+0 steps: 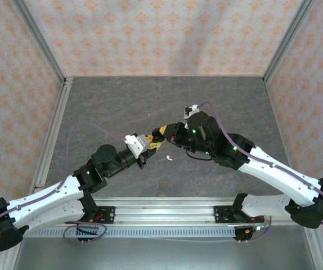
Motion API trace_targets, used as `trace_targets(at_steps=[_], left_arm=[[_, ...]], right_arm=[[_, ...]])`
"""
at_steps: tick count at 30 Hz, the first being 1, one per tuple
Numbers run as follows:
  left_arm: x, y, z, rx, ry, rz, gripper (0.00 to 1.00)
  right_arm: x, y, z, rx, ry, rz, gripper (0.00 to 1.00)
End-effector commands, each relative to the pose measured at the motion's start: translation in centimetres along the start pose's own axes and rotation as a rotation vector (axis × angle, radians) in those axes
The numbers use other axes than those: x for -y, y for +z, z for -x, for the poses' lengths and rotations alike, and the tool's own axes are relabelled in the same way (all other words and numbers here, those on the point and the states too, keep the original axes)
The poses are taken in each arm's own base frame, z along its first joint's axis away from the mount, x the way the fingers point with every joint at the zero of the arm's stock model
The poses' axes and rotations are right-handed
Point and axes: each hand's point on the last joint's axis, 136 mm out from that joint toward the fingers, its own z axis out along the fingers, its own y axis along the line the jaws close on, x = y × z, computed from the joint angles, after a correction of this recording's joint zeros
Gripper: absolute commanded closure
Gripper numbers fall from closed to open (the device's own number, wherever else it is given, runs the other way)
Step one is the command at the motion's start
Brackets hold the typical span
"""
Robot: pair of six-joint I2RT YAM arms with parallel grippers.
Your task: Insert the wireless bluetooth earbuds into the charging case
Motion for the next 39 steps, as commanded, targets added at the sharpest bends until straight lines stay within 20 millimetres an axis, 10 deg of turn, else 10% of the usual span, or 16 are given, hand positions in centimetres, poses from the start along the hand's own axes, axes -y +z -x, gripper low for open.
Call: trace_targets(at_steps=[1,39], left_arm=[[-0.7,-1.0,4.6,0.174,-0.007,0.027,1.00],[-0.5,-0.3,3.8,0.146,-0.003,0.024,1.00]], right_arm=[[1.1,-1.1,-0.7,-0.046,0.000,-0.050,1.00],[0.2,-0.9,-1.7,-0.100,0.021,0.002,1.00]])
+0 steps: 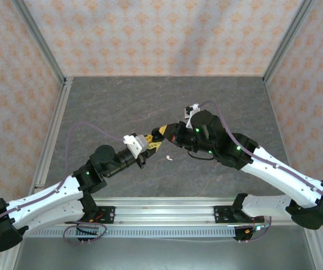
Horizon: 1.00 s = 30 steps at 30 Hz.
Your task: Insert the wireless bluetooth earbuds into the charging case
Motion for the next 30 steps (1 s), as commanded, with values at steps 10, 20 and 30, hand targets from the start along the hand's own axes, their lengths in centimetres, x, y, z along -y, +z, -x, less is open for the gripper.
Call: trace_targets(at_steps=[10,20,30], left_arm=[[-0.5,0.0,3.8,0.126,0.005,0.022,1.00],[-0.4,0.2,3.5,0.114,0.005,0.017,1.00],[0.0,0.1,3.2,0.100,0.007,-0.005,1.00]], right_arm=[[4.6,1.0,-1.8,-0.048,-0.002,-0.147,0.96],[3.6,-1.6,0.6,0.042,-0.083,-0.185,0.73],[2.0,-3.4,1.6,0.084,-0.122,-0.134,0.63]])
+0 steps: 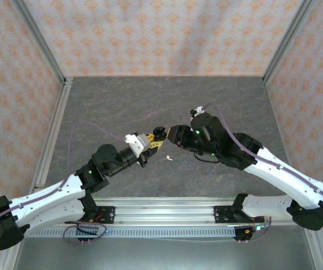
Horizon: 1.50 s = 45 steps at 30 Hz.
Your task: Insert the wireless bluetooth earbuds into the charging case
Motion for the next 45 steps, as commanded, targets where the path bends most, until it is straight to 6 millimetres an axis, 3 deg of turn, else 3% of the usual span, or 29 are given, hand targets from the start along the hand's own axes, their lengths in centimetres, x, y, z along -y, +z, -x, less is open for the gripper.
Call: trace_targets(at_steps=[1,7,10,15,24,31,45], left_arm=[[0.0,-0.5,3.1,0.087,0.006,-0.007,1.00],[1.4,-0.9,2.7,0.038,-0.001,-0.092,1.00],[2.5,-1.1,2.5,0.014,-0.002,-0.160,1.00],[4.3,-1.5,2.6,0.010,-0.015,-0.267,1.00],[5.4,-1.2,2.1,-0.025,-0.024,-0.327,1.00],[5.8,-0.2,1.8,-0.024,-0.070,-0.345,1.00],[3.5,1.2,0.9,-0.047,-0.135,-0.205,1.00]], right_arm=[[-0.9,-2.5,1.5,0.061,-0.040,0.034,0.63],[-0.7,-5.1,2.8,0.106,-0.110,0.037,0.63],[-0.3,-5.3,2.9,0.079,-0.122,0.037,0.63],[-0.2,-4.2,2.7,0.003,-0.095,0.075,0.62],[-1.2,0.3,0.4,-0.159,0.037,0.219,0.65],[-2.3,1.8,-1.4,-0.263,0.101,0.330,0.66],[-1.1,-0.2,-2.7,-0.282,0.068,0.320,0.71]])
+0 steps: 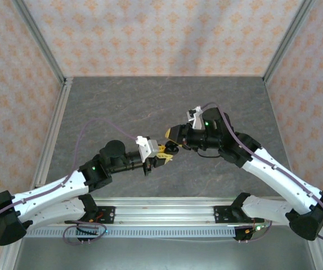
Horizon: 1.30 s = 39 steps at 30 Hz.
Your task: Insert the wireless bluetooth earbuds into the charging case
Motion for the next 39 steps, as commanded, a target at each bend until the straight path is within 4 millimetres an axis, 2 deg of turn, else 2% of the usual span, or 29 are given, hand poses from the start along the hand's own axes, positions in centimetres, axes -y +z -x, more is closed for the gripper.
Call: trace_targets(at_steps=[1,7,12,15,21,26,31,34,39], left_arm=[[-2.0,-0.2,1.9,0.061,-0.027,0.106,1.00],[-2.6,-0.6,1.9,0.070,-0.047,0.140,1.00],[-2.9,-0.8,1.9,0.071,-0.050,0.160,1.00],[-3.3,-1.1,1.8,0.070,-0.058,0.185,1.00],[-4.7,-2.1,0.7,0.044,-0.106,0.273,1.00],[-7.6,-3.8,-0.8,0.003,-0.218,0.426,1.00],[-11.4,-4.6,-3.0,-0.056,-0.368,0.559,1.00],[-13.2,-4.0,-4.6,-0.117,-0.413,0.598,1.00],[-15.6,-1.6,-7.4,-0.229,-0.484,0.613,1.00]], right_arm=[[-1.0,-1.0,-2.0,-0.068,-0.036,0.042,0.71],[-0.6,-1.7,-2.2,-0.063,-0.064,0.019,0.71],[0.0,-2.5,-2.0,-0.039,-0.094,-0.028,0.68],[0.5,-3.9,-1.1,0.035,-0.124,-0.084,0.62],[2.7,-7.4,0.6,0.203,-0.165,-0.222,0.59],[5.5,-9.2,1.1,0.273,-0.175,-0.351,0.56],[7.7,-8.9,0.5,0.254,-0.164,-0.415,0.53],[8.9,-8.4,0.1,0.237,-0.157,-0.439,0.52],[10.9,-7.7,-0.6,0.208,-0.145,-0.482,0.49]])
